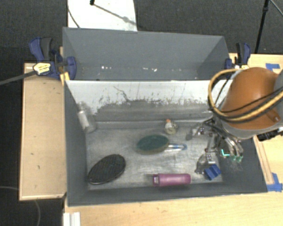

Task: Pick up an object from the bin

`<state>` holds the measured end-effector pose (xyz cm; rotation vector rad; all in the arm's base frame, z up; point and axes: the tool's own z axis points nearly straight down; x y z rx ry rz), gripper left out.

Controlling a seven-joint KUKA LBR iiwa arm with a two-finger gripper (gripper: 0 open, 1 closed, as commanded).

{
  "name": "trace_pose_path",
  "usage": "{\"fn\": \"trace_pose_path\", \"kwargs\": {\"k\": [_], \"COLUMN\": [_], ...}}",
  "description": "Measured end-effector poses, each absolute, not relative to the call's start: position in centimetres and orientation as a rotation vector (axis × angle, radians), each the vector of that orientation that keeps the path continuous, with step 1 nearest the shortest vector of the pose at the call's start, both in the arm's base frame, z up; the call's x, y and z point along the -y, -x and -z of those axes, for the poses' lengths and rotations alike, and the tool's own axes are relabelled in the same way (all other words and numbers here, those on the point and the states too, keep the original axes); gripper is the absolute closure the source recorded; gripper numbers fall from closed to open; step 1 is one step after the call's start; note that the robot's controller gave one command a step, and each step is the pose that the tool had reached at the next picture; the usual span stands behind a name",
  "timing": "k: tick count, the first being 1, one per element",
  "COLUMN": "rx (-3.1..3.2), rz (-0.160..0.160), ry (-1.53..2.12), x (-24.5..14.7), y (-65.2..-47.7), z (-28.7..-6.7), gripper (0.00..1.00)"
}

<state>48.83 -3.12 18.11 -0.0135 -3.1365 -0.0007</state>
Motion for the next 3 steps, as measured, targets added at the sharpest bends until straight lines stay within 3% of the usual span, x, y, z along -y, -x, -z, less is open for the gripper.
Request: {"fn": "trace_pose_path", "kwargs": {"k": [1, 2, 3], "rx": [3.118, 3.121, 3.073], "rz": [0.003, 0.001, -0.005], "ry": [-0.382, -0.381, -0.701], "x": [1.7, 1.7, 2.7], "y": [-55.6, -55.6, -55.1], "z": [-7.8, -8.1, -22.6], "gripper": [0.0, 1.0, 1.0]}}
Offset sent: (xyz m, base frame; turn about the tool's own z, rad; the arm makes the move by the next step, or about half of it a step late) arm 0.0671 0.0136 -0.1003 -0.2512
